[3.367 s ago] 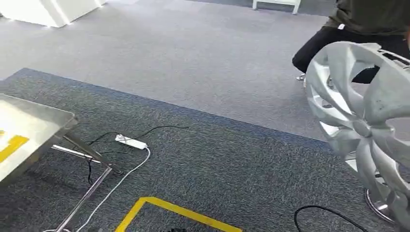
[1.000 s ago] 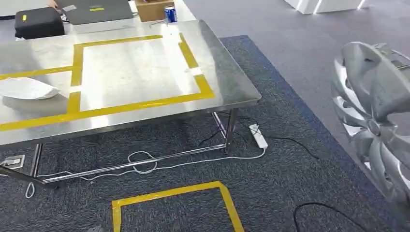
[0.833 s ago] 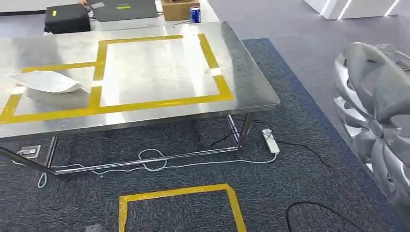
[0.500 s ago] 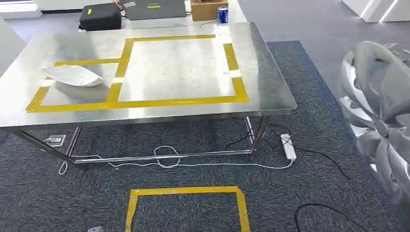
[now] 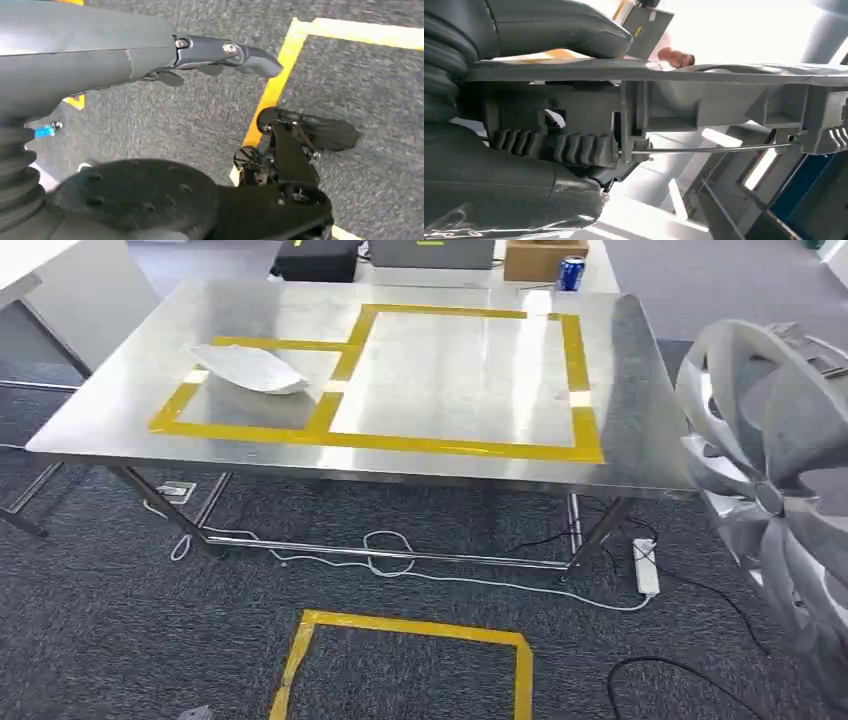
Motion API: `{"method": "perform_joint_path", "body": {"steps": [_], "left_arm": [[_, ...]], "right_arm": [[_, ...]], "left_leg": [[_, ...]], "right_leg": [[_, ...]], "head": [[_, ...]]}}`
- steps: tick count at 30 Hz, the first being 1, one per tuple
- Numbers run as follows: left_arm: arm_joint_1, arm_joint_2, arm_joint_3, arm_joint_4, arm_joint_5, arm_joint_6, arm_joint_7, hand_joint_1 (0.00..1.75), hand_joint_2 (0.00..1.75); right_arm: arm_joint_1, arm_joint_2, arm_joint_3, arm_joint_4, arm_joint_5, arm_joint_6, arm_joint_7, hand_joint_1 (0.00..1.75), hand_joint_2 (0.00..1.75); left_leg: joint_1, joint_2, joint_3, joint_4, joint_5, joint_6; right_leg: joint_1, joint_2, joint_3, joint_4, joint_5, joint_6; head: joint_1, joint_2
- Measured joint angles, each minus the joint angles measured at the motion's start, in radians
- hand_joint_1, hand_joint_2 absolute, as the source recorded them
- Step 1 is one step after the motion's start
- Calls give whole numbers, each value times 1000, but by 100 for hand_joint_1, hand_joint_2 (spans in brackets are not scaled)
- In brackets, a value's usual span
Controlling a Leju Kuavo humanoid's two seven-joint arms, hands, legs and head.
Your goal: Take the parts from the cabinet and place them on the table.
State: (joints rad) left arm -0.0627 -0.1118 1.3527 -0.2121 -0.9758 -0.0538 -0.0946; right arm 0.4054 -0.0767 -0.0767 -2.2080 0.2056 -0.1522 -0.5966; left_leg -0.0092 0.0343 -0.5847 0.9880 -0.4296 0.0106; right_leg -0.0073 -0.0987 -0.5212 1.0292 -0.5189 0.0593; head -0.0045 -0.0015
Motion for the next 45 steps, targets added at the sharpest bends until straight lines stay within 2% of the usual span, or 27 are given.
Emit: {"method": "perform_joint_path", "body": {"steps": [1,2,3,4,5,6,7,9,10,11,12,13,14,18,20,21,22,26,30,34,39,45], "left_arm": [[-2,2,0,0,-1,0,0,0,175],[-4,2,0,0,0,1,0,0,175],[-5,2,0,0,0,1,0,0,175],[-4,1,0,0,0,1,0,0,175],[-3,0,0,0,1,1,0,0,175],[-1,-2,1,0,1,1,0,0,175],[-1,-2,1,0,1,1,0,0,175],[-1,-2,1,0,1,0,0,0,175],[-2,-1,2,0,1,0,0,0,175],[-2,0,2,0,1,-1,0,0,175],[-2,1,3,0,0,-3,0,0,175],[-1,3,4,0,-1,-4,0,0,175],[0,4,5,0,-2,-6,0,0,175],[-4,6,5,0,-15,-12,0,0,175],[-6,7,5,0,-22,-14,0,0,175],[-6,8,5,0,-26,-14,0,0,175],[-4,9,5,0,-31,-15,0,0,175],[-10,13,2,0,-41,-16,0,0,175],[-8,16,-2,0,-52,-17,0,0,175],[-13,22,-5,0,-68,-19,6,0,175],[-19,31,-13,0,-83,-26,18,0,175],[-23,38,-24,0,-93,-35,25,0,175]], "right_arm": [[0,0,-3,0,-6,-8,2,175,175],[0,0,-6,2,-16,-19,9,175,175],[-2,3,-10,3,-21,-31,20,175,175],[-2,5,-13,6,-26,-44,47,175,175],[-2,5,-15,10,-28,-53,72,175,175],[-3,5,-20,16,-29,-61,92,175,175],[-3,5,-25,22,-31,-66,107,175,175],[-9,5,-32,34,-45,-73,143,175,175],[-20,5,-35,44,-51,-75,160,175,175],[-29,4,-42,56,-56,-80,182,175,175],[-35,3,-52,67,-60,-86,197,175,175],[-41,0,-65,83,-55,-94,217,175,175],[-47,-2,-74,94,-46,-100,231,175,175],[-106,-33,-127,174,100,-138,338,175,175],[-145,-58,-148,235,217,-171,407,175,175],[-163,-72,-155,265,276,-189,439,175,175],[-184,-82,-157,291,310,-201,460,175,175],[-282,-128,-158,424,420,-236,512,175,175],[-351,-145,-150,504,509,-269,539,175,175],[-487,-160,-113,640,646,-278,592,175,175],[-670,-170,-5,825,751,-244,637,175,175],[-883,-169,134,1002,822,-196,706,175,175]], "left_leg": [[2,-3,1,0,1,7],[3,-15,0,0,1,12],[2,-27,0,0,0,13],[2,-38,1,0,0,14],[2,-46,3,0,-1,14],[2,-53,5,1,-1,13],[2,-59,7,1,-2,12],[3,-66,13,2,-6,4],[-6,-67,10,8,-10,-2],[-6,-68,6,8,-7,-6],[-6,-68,5,9,-11,3],[-7,-68,4,9,-4,24],[-8,-68,4,8,-4,33],[-6,-66,4,-2,3,20],[-5,-66,4,-7,6,4],[-4,-66,4,-8,8,-8],[-4,-66,3,-9,9,-10],[-4,-65,2,-9,10,-13],[-6,-65,0,-9,11,-14],[-7,-64,-1,-9,12,-14],[-7,-64,-4,-9,18,-12],[-7,-65,-12,-9,24,-13]], "right_leg": [[-2,50,-20,49,-31,1],[-3,78,-58,127,-70,3],[-3,91,-103,213,-106,5],[-2,95,-144,288,-128,5],[-2,96,-162,309,-120,5],[-2,96,-156,278,-86,3],[-3,96,-131,211,-38,1],[-5,98,-52,27,55,-1],[-3,104,-39,-5,42,-2],[-4,107,-38,-6,47,-13],[-7,107,-40,-9,51,-10],[-6,107,-40,-9,52,-10],[-5,107,-41,-9,52,-11],[-1,110,-46,-9,55,-21],[-1,108,-48,-8,54,-24],[-1,107,-49,-8,55,-25],[-1,108,-50,-8,56,-27],[-1,109,-52,-7,58,-29],[-3,109,-52,-7,60,-28],[-3,111,-54,-8,64,-27],[-4,110,-56,-8,67,-24],[-4,108,-64,-7,72,-27]], "head": [[5,0],[10,0],[11,0],[10,0],[11,0],[11,0],[12,0],[12,0],[12,0],[9,0],[7,0],[6,0],[6,0],[5,0],[6,0],[6,0],[6,0],[7,0],[6,0],[7,0],[6,0],[6,0]]}}
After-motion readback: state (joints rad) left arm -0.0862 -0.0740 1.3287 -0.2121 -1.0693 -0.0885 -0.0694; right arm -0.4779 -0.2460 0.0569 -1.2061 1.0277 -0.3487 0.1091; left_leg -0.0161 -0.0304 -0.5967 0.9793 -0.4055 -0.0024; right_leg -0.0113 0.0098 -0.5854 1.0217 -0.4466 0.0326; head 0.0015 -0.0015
